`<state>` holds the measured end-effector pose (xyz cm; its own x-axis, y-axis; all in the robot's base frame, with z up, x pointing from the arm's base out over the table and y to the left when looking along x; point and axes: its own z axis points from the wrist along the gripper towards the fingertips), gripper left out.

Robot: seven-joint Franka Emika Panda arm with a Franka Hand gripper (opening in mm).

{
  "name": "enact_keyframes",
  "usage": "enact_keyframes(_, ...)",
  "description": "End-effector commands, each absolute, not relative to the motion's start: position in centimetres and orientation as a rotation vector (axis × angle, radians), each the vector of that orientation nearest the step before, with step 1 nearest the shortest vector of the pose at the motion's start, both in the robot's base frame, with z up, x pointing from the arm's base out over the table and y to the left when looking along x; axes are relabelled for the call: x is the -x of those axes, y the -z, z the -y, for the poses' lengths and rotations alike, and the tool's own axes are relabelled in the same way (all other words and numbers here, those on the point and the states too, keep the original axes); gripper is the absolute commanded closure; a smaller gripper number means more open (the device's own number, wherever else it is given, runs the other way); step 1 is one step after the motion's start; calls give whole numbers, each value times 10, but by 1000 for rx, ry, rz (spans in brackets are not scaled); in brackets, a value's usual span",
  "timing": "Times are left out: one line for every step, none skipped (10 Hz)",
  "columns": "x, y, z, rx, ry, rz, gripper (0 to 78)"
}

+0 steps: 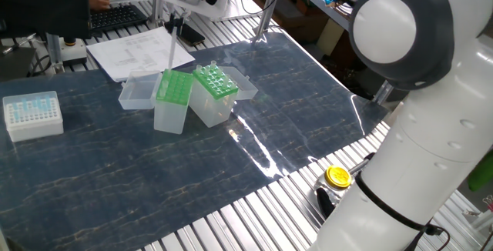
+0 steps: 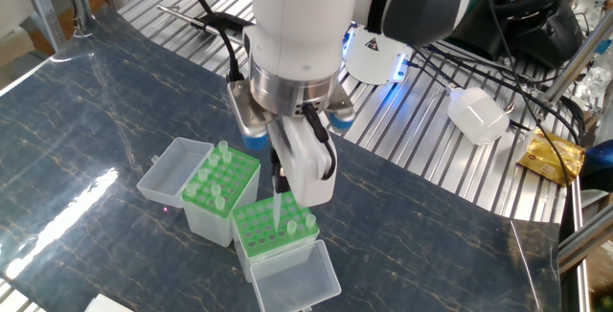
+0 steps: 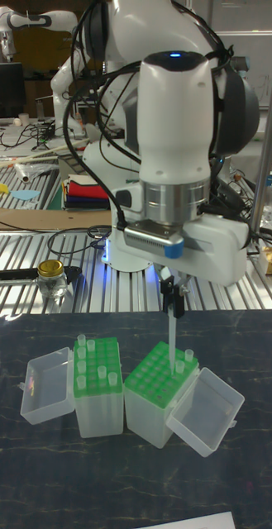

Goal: Transfer all large pipette tips from one holder to another

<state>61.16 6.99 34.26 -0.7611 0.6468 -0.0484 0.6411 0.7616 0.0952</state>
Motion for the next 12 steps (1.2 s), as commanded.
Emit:
enact_keyframes(-613,-343,-70,-1043,-117,-2875,751)
enact_keyframes(-614,-342,-69,-1040,-124,-2878,751)
enact_keyframes(-615,-341,-68,-1039,-132,-2879,751)
enact_keyframes(-614,-340,-67,-1037,-131,-2879,751)
enact_keyframes(-614,-339,-67,-1034,-131,-2875,751)
enact_keyframes(-614,-338,-66,-1031,-132,-2876,751)
enact_keyframes(-614,-336,-65,-1026,-132,-2877,751)
enact_keyframes(-614,-335,-64,-1023,-133,-2876,751)
enact_keyframes(-613,-332,-64,-1021,-135,-2873,751)
enact_keyframes(-612,-330,-64,-1020,-136,-2870,751)
enact_keyframes(-612,-329,-64,-1023,-138,-2868,751)
enact_keyframes(-612,-328,-64,-1024,-138,-2867,751)
